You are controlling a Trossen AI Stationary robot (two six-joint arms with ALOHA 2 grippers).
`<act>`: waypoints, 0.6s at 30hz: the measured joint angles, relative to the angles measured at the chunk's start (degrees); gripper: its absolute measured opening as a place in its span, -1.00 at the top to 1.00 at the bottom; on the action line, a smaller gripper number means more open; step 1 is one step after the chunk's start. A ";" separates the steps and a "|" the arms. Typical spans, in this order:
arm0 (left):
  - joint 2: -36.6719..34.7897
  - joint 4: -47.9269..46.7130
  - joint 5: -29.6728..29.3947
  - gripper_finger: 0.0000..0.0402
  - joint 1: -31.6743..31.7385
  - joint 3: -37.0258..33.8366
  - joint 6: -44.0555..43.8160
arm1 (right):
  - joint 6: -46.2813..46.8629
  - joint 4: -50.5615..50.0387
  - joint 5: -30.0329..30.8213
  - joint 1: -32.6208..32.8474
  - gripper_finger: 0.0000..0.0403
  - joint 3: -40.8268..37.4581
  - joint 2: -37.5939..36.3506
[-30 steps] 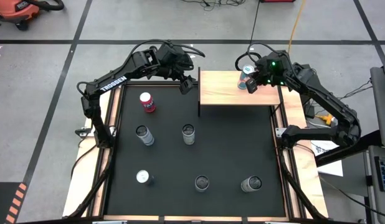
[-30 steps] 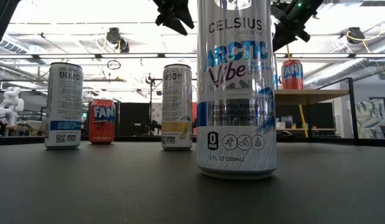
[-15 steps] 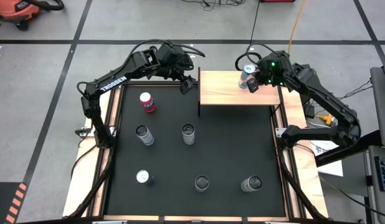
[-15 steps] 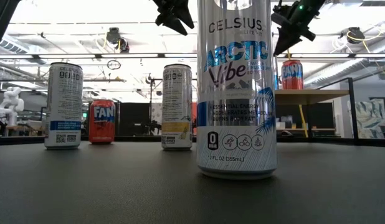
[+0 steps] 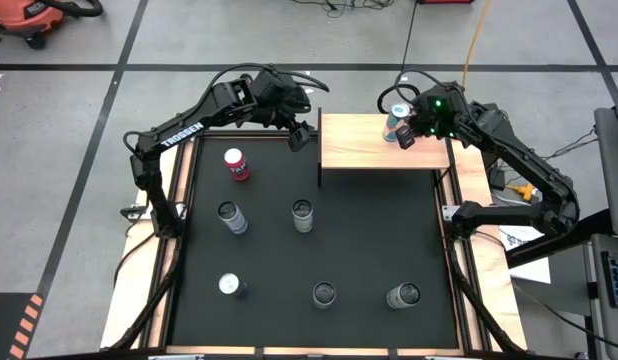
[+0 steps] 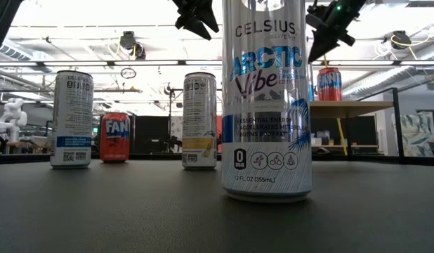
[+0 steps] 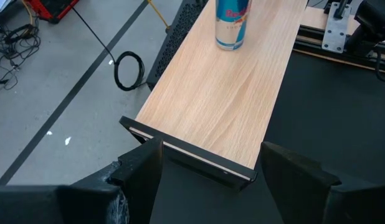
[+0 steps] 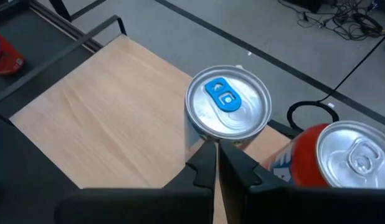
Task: Place canned beverage on shelf
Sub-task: Put the top blue soda can on the shelf
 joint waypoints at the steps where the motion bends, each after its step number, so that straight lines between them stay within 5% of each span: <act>1: -0.01 0.00 -0.02 -0.33 0.00 0.00 0.00 | 0.00 0.28 -0.01 0.00 1.00 0.00 0.00; 18: -0.01 -3.05 -0.02 -0.33 0.00 0.00 2.72 | -1.06 -0.85 -2.65 0.02 1.00 0.00 -0.83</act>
